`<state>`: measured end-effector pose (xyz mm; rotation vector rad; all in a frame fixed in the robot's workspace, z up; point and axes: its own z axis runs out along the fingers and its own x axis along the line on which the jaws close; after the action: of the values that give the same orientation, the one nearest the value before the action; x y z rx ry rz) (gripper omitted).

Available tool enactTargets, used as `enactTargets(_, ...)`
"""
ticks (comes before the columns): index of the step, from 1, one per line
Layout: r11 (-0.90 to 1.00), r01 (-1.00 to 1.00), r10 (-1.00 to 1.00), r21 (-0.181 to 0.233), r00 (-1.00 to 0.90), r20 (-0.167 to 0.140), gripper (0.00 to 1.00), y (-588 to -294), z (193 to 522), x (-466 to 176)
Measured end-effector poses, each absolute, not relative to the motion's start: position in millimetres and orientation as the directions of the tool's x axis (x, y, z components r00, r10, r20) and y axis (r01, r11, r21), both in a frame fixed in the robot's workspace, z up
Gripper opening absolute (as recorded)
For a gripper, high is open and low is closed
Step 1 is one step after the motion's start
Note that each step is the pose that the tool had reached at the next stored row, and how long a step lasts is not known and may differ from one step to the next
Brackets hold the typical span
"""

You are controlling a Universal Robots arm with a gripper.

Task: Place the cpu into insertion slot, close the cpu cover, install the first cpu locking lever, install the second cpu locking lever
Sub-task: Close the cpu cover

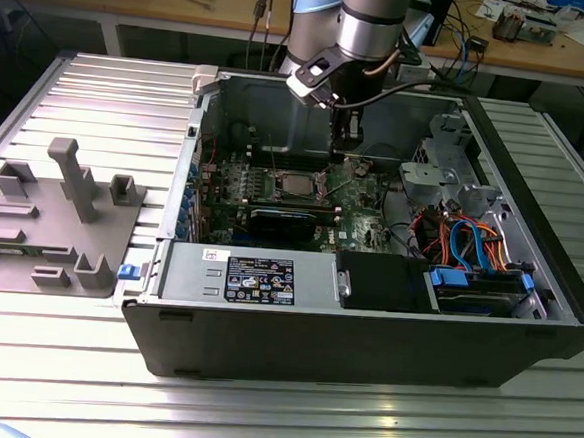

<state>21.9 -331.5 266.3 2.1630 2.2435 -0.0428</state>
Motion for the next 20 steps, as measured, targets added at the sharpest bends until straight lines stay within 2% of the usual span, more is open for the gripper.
enactTargets(20, 0.032, 0.999, 0.998, -0.003, -0.032, -0.049, 0.11, -329.5, 262.6, 65.7)
